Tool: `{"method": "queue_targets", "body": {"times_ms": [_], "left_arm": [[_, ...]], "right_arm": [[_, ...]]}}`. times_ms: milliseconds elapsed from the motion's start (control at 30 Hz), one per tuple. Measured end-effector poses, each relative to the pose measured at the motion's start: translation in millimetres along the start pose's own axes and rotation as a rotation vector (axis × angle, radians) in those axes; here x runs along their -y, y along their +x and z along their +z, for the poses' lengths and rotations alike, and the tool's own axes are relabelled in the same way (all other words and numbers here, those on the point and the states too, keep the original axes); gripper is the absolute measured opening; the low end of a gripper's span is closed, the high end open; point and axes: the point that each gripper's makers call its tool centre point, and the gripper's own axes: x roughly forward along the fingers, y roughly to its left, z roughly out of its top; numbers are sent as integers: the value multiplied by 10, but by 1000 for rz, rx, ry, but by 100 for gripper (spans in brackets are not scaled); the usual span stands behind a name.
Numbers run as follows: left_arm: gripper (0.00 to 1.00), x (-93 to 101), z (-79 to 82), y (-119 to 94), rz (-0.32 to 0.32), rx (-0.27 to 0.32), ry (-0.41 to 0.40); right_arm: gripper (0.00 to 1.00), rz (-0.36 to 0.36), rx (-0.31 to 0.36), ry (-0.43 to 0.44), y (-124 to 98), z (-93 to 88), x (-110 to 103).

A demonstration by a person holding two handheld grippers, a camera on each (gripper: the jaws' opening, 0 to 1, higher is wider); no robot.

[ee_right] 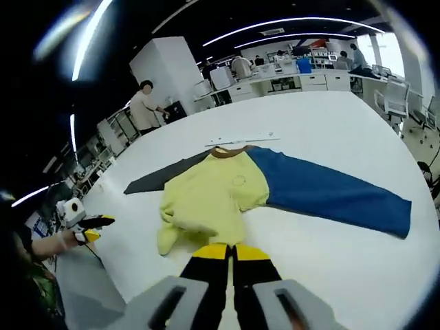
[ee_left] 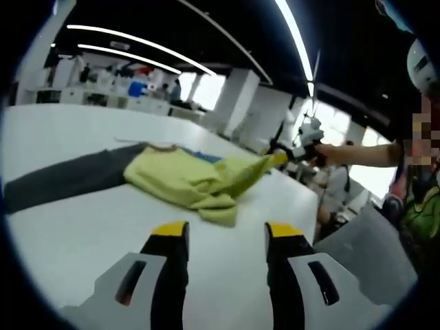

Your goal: Fold the garment on the visible template until the final outline fits inside the template.

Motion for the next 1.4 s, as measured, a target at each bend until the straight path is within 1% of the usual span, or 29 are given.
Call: {"method": "queue_targets", "body": {"times_ms": [67,167,233,367,500,633,667,733,767,800,833,933,1000,1133,1167,1200,1267,1400], "left_arm": [[40,10,-1,18,-5,-2,0],[40,20,-4,54,-11,-6,-1],[40,27,-13,89,-14,-12,2],[39,40,-20,152,-22,-18,-3],[38,38,-60,254,-28,-38,-9],[36,58,-134,412,-41,-70,-11],[36,50,-173,470,-40,-86,-16],[35,53,-230,535,-43,-110,-3],[34,47,-291,585,-37,-137,-8],[33,51,-318,623,-40,-147,-2],[32,45,-341,651,-35,-154,-3],[30,-22,-446,756,4,-190,-46],[30,-29,-451,826,5,-181,-65],[29,-67,-490,923,24,-198,-95],[28,-74,-492,940,26,-194,-108],[27,-94,-517,958,40,-200,-155],[25,-114,-525,991,41,-198,-158],[23,-116,-532,1044,40,-190,-204]], "right_arm": [[0,-1,-12,28,-62,-117,28],[0,-17,-42,23,-133,-304,59],[0,-15,-56,39,-193,-452,65],[0,-19,-77,54,-268,-656,107],[0,-36,-110,57,-301,-859,200],[0,-39,-119,76,-294,-941,263],[0,-44,-124,80,-288,-957,278],[0,-45,-126,84,-287,-961,284],[0,-44,-127,91,-287,-959,278],[0,-44,-126,91,-286,-956,274],[0,-42,-127,87,-286,-953,268],[0,-40,-129,87,-283,-952,267],[0,-39,-126,93,-284,-951,267],[0,-38,-125,101,-284,-965,267],[0,-37,-126,103,-285,-970,263],[0,-36,-126,103,-285,-974,258],[0,-35,-129,102,-287,-981,256],[0,-35,-125,107,-296,-980,263]]}}
